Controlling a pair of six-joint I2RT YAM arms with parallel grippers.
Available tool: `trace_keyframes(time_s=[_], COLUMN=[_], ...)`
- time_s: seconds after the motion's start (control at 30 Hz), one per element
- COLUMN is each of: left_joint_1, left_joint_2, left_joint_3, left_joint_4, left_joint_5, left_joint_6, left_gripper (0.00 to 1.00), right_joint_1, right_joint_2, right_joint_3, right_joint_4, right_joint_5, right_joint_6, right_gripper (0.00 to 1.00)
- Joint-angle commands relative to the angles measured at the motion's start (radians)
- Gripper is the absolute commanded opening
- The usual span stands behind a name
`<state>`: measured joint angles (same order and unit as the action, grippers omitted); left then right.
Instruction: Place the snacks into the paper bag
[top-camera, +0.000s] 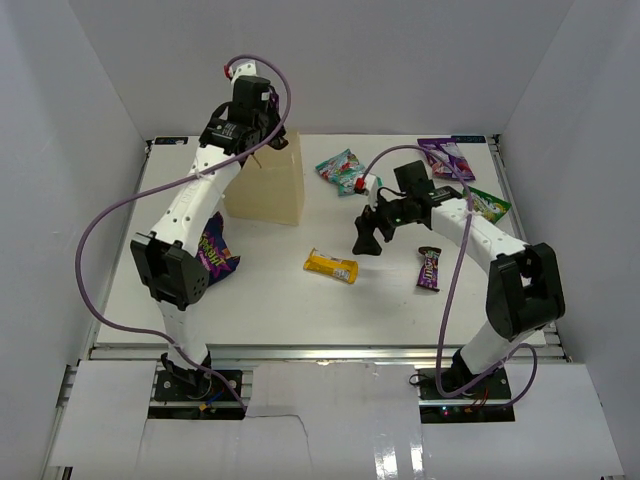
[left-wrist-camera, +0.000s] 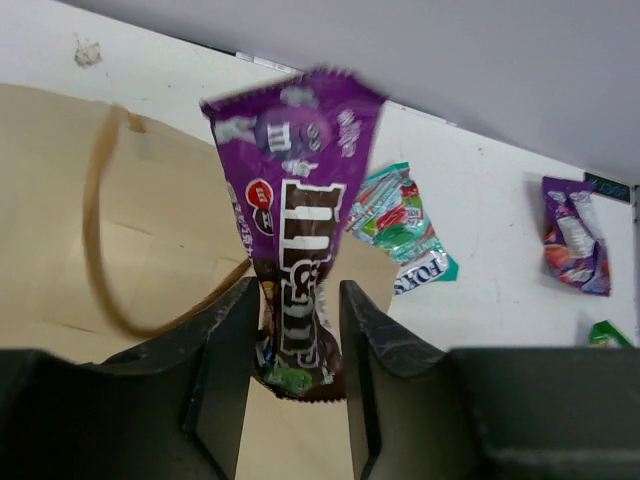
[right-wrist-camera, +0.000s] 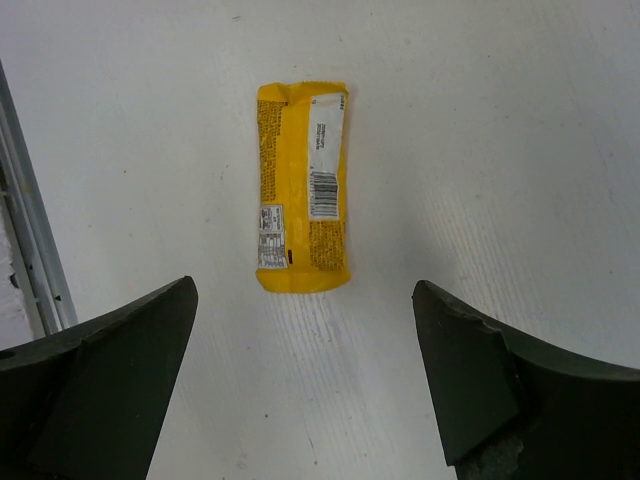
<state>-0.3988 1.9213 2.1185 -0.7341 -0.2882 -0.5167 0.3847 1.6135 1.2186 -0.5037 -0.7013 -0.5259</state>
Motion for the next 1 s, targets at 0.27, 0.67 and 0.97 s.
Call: trace_keyframes(time_s=[0.27, 0.67, 0.97], left_joint_1=[0.005, 0.006, 0.012], left_joint_2=[-0.180, -0.580, -0.968], left_joint_3=[-0.061, -0.403, -0.909], left_joint_4=[0.013, 0.117, 0.098], left_joint_5=[0.015, 0.060, -0.037], left_joint_6=[-0.011, 0.034, -0.127], left_gripper=[0.74, 0.78, 0.78], right_joint_1=[0.152, 0.238, 0.287], right_joint_2=[0.167, 0.330, 0.336], right_joint_3=[0.107, 0.167, 0.081], right_joint_4=[0.123, 0.094, 0.119], right_joint_5=[0.233, 0.274, 0.284], right_joint_6=[0.006, -0.040, -0.011], right_gripper=[0.93, 0.99, 0.66])
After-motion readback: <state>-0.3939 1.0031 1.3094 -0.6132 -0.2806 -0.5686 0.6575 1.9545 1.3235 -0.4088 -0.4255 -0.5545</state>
